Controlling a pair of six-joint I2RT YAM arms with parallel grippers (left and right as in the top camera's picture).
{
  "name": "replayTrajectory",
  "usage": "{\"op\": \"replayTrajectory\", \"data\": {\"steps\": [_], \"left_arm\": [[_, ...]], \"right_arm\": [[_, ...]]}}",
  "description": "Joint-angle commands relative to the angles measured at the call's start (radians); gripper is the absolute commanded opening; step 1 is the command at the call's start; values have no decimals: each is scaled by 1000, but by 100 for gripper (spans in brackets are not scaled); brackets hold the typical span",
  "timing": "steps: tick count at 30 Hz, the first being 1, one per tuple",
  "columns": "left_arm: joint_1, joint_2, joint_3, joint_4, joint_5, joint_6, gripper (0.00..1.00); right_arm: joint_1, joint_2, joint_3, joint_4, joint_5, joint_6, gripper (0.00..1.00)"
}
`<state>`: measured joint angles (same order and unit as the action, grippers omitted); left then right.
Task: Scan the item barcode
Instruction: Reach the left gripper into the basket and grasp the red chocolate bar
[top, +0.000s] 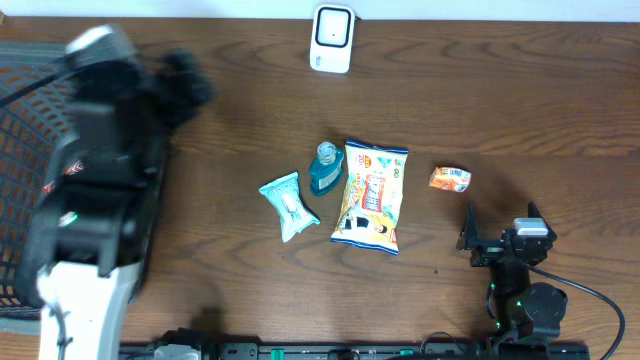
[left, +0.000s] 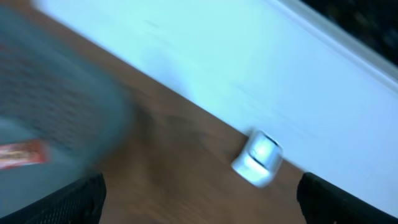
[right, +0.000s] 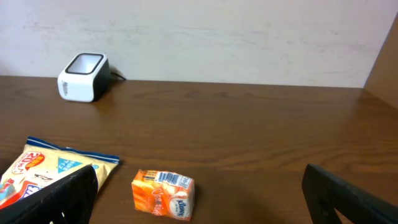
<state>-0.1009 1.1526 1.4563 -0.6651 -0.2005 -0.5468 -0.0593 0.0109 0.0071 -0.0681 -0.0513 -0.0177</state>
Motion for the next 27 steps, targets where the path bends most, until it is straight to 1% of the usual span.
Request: {"op": "replayTrajectory", "data": {"steps": [1,3,5,8,11,21,27], "left_arm": [[162,-7,10,-90,-143,-89,98],[250,9,3,-166,-191,-177,98],[344,39,-3,-239,-194,-246,98],[439,95,-6,-315,-194,-259,98],[492,162,-15,-353,-193,-259,98],[509,470,-26,-347,-167,-262,98],[510,628,-26,-333,-158,-463,98]], "right_arm": [[8,-5,-2,-4,5,10,99],[8,-5,-2,-4,5,10,99],[8,-5,-2,-4,4,10,99],[8,-5,-2,-4,5,10,99],[8,-5,-2,-4,5,10,99],[8,-5,-2,-4,4,10,99],[8,-5,-2,-4,4,10,99]]}}
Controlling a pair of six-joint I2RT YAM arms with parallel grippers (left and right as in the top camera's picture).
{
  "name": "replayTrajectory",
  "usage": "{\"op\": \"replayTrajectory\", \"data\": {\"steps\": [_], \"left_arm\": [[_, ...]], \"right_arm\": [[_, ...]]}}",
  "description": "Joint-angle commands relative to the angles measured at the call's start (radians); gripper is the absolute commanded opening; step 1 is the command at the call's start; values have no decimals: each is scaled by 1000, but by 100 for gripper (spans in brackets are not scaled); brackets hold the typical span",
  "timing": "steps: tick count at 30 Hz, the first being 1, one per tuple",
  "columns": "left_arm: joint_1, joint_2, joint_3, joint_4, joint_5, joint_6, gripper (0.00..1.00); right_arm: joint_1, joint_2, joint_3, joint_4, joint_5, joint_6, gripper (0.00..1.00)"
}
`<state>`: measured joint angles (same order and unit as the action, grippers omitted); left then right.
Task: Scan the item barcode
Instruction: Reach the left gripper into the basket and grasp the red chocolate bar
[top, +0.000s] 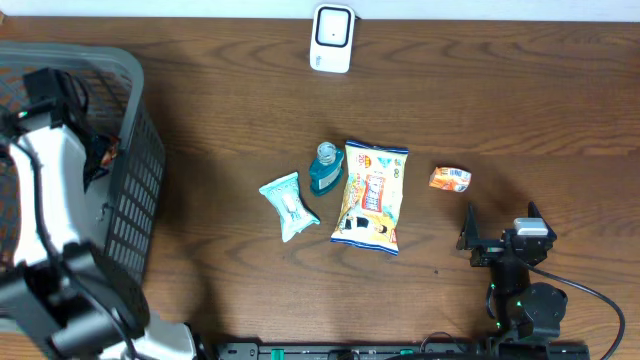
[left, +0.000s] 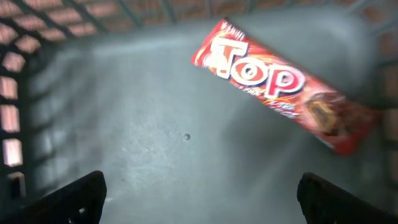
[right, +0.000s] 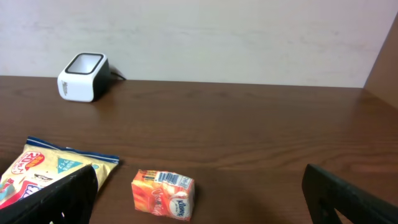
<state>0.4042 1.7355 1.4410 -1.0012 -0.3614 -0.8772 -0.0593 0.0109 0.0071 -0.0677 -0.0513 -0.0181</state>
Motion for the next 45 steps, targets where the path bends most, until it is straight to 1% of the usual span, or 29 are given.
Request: {"op": "replayTrajectory", "data": {"steps": [1,3,7,14,17,19,21,24,29,35,38,39,40,42,43,44,45], "left_arm": [[5,65,-11,21,14,-148,98],[5,100,-11,68,39,-150,98],[6,150,-10,141,33,-150,98],[34,161,-11,230,23,-153,98],[52,161,-11,240,8,-216,98],[67,162,-11,241,9,-290,98],[74,167,-11,253,9,-311,98],[76,189,-11,281,9,-308,98],[76,264,-11,340,8,-218,98],[77,368,-11,344,9,-216,98],[77,407,-11,322,9,-216,98],[77,417,-11,306,9,-216,93],[77,422,-11,296,9,-216,82],[77,423,-11,271,9,-216,50],[77,423,-10,258,9,-216,31],[77,422,-10,245,9,-216,22],[77,422,-10,231,9,-216,10]], "right_arm": [[8,-5,-2,-4,4,10,99],[8,-5,-2,-4,5,10,99],[8,-5,-2,-4,4,10,99],[8,-5,-2,-4,4,10,99],[8,-5,-2,-4,4,10,99],[8,-5,-2,-4,5,10,99],[8,-5,-2,-4,4,10,99],[8,-5,-2,-4,4,10,99],[8,-5,-2,-4,4,10,99],[8,-5,-2,-4,5,10,99],[8,-5,-2,-4,4,10,99],[8,-5,-2,-4,4,10,99],[8,-5,-2,-4,4,10,99],[8,-5,-2,-4,4,10,99],[8,-5,-2,-4,4,10,99],[8,-5,-2,-4,4,10,99],[8,-5,-2,-4,4,10,99]]}}
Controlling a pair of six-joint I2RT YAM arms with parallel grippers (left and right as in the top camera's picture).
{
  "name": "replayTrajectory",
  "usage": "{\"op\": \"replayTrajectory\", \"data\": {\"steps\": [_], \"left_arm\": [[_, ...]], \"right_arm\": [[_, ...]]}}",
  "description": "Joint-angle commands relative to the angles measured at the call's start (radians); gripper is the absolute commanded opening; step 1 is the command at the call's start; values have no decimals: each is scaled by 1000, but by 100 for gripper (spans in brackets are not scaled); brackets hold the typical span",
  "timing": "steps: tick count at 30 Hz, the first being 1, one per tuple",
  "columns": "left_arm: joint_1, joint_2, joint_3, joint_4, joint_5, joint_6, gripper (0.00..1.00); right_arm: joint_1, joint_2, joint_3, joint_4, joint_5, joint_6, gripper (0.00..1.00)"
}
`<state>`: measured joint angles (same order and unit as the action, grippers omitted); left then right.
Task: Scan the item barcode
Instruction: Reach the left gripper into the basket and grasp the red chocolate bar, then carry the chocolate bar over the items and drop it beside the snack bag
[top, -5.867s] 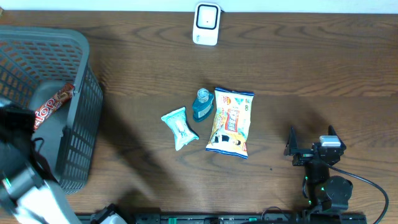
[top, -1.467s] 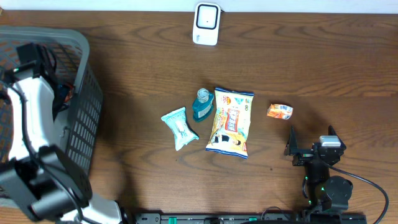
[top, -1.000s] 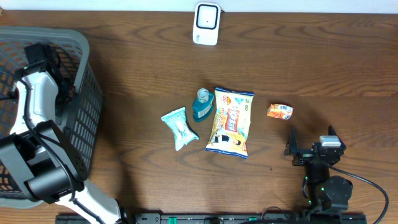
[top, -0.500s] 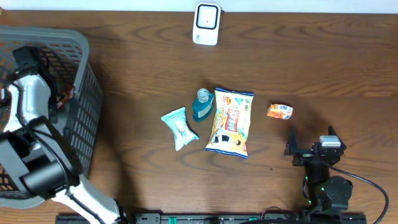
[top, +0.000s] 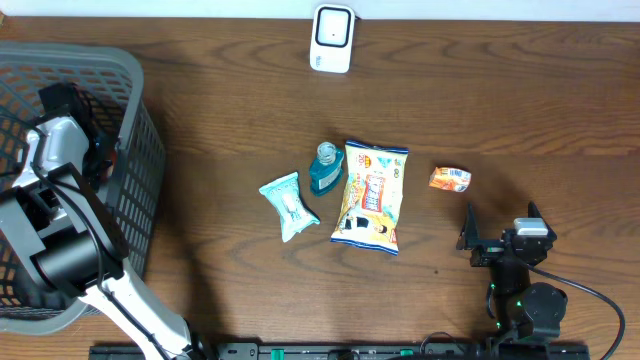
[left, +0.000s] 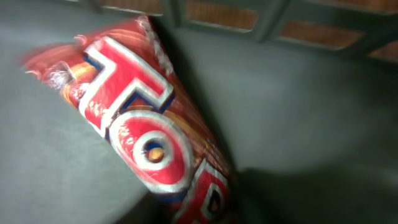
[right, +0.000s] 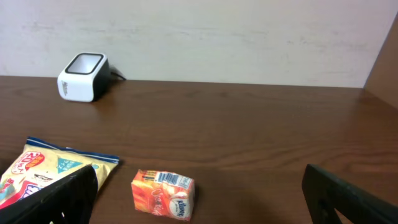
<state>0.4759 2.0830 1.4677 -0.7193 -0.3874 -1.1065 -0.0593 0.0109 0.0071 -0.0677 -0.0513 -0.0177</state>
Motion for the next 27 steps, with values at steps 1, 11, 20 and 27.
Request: {"op": "replayTrajectory", "data": {"steps": [1,11,20,27], "left_arm": [[5,75,-37,-66,35,14,8],[5,-95,-29,-207,35,14,7],[5,-572,-28,-242,36,63,7],[-21,-939,-28,-230,249,64,7]], "right_arm": [[8,-5,-2,-4,5,10,99],[8,-5,-2,-4,5,10,99],[8,-5,-2,-4,5,10,99],[8,-5,-2,-4,4,10,99]]}}
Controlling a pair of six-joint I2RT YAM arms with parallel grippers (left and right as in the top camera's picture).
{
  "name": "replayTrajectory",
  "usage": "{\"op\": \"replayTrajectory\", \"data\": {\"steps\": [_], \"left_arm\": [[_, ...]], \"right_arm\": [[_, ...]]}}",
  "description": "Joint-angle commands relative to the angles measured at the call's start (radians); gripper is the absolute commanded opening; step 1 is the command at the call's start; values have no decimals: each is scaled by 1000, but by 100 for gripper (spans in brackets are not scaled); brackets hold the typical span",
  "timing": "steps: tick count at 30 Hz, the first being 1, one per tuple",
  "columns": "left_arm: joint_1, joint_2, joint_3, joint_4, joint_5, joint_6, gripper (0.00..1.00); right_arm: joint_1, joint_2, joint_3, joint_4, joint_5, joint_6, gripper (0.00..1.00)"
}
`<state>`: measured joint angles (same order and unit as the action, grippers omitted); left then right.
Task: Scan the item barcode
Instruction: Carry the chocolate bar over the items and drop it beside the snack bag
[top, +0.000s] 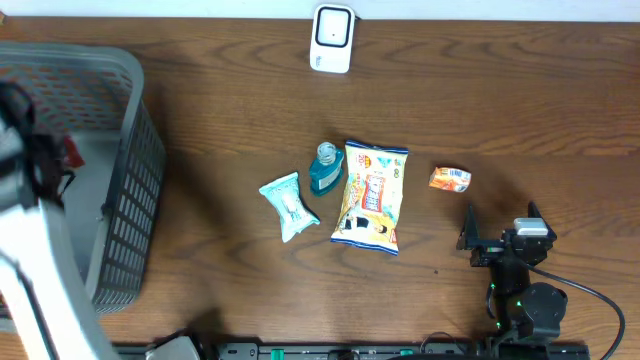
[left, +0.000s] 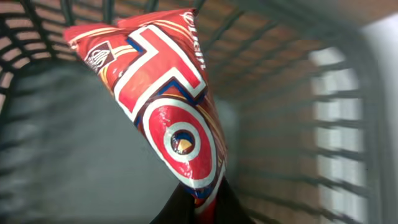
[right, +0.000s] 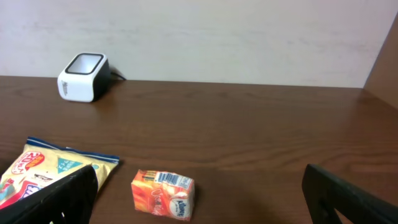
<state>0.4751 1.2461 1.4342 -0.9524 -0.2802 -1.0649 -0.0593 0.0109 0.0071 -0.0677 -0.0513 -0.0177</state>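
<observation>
In the left wrist view a red "Top" snack wrapper (left: 165, 106) hangs upright, with my left gripper (left: 200, 202) shut on its lower end and the grey basket's mesh wall (left: 280, 93) behind it. From overhead only a red scrap of the wrapper (top: 68, 151) shows beside the blurred left arm at the basket's left side. The white barcode scanner (top: 332, 38) stands at the table's far edge, also seen as the scanner (right: 83, 77). My right gripper (top: 500, 224) rests open near the front right, nothing between its fingers.
The grey basket (top: 130, 190) takes up the left side. Mid-table lie a teal tissue pack (top: 290, 206), a blue bottle (top: 325, 168) and a yellow snack bag (top: 370, 195). An orange tissue pack (right: 163, 194) lies just ahead of the right gripper.
The left gripper, then pressed close on the wrapper lying on the basket floor, now holds it raised with the basket wall behind. The arm has shifted toward the basket's left side. The right arm is unchanged.
The left arm was first a blur at the basket's right wall, scanner in its view. Then it hung open over the red wrapper on the basket floor, then close against it. Now it is shut on the wrapper, lifted off the floor. The right arm stayed still.
</observation>
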Motion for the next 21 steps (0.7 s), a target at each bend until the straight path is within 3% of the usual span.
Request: {"op": "replayTrajectory", "data": {"steps": [1,5,10,16,21], "left_arm": [[-37,-142,5,11,192,27,7],[-175,-266,5,84,352,132,7],[-455,-297,5,114,366,253,7],[-802,-176,5,216,366,455,7],[-1046,14,5,306,340,691,7]], "right_arm": [[8,-5,-2,-4,4,10,99],[8,-5,-2,-4,4,10,99],[8,-5,-2,-4,4,10,99],[8,-5,-2,-4,4,10,99],[8,-5,-2,-4,4,10,99]]}}
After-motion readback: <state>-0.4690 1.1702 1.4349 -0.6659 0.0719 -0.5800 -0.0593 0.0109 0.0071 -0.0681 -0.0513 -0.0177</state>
